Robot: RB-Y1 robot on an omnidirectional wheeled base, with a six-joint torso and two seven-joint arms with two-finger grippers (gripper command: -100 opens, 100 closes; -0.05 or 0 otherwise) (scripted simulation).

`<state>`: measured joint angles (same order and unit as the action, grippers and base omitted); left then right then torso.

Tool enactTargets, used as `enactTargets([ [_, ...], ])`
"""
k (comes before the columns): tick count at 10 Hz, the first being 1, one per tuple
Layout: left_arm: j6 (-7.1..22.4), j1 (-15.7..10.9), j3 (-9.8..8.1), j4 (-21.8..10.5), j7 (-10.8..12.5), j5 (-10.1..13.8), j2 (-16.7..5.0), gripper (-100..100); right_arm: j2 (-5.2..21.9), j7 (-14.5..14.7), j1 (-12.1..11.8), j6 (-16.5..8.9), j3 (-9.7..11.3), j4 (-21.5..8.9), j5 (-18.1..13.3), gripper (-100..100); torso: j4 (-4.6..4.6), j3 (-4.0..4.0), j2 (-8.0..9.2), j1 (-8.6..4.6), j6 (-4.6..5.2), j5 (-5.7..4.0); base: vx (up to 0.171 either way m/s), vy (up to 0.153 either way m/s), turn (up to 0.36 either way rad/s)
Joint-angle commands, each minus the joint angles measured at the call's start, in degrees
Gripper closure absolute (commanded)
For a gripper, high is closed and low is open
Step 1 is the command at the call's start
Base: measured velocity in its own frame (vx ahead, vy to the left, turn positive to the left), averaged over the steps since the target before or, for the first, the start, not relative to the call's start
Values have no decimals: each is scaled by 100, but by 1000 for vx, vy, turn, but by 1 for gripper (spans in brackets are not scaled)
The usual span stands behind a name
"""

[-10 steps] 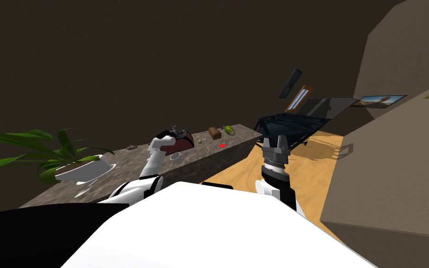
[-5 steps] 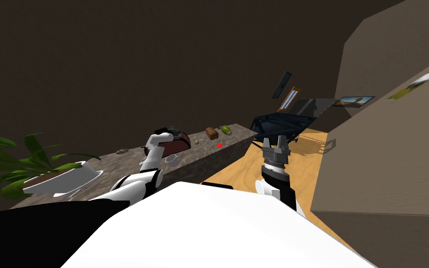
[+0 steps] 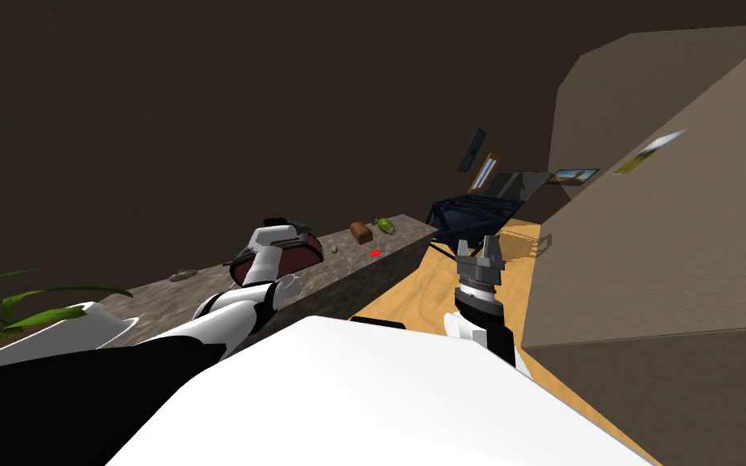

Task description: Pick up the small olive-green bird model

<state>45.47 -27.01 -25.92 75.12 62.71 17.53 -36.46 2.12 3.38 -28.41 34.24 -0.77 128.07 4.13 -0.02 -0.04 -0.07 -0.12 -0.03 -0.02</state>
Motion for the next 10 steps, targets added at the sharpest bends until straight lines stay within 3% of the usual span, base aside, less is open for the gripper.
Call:
enactTargets([
  [1,266,-124,-50,-286,176,-83,-29,-100,0,0,0,0,0,0,0,0,0,0,0,0,0,0,19,-28,-91],
  [2,266,-124,-50,-356,176,-83,-29,-100,0,0,-1,0,0,0,0,0,-1,-1,-1,1,-3,1,10,-12,7],
  [3,511,-355,-154,-615,404,-178,-149,-100,0,0,-1,0,-1,0,0,0,0,1,3,7,-6,2,15,-20,-191],
  [4,562,-355,-154,-769,404,-178,-149,-100,0,0,0,0,0,0,0,0,0,0,1,4,1,0,16,-14,-103],
  [5,744,-572,-251,-1002,621,-283,-265,-100,0,0,-1,0,-1,0,0,0,0,1,1,6,-5,2,25,-25,-137],
  [7,846,-572,-251,-1180,621,-283,-265,-100,0,0,-1,0,0,0,0,0,-1,-1,-1,2,-5,1,17,-17,-39],
  [8,1091,-775,-341,-1468,828,-396,-375,-100,0,0,-1,0,-1,0,0,0,0,1,3,7,-6,2,17,-21,-163],
  [9,1116,-775,-341,-1587,828,-396,-375,-100,0,0,0,0,0,0,0,0,0,0,1,3,0,1,18,-16,-94],
  [10,1330,-963,-424,-1752,1023,-515,-479,-100,0,0,-1,0,-1,0,0,0,0,1,2,5,-6,2,27,-24,-144],
])
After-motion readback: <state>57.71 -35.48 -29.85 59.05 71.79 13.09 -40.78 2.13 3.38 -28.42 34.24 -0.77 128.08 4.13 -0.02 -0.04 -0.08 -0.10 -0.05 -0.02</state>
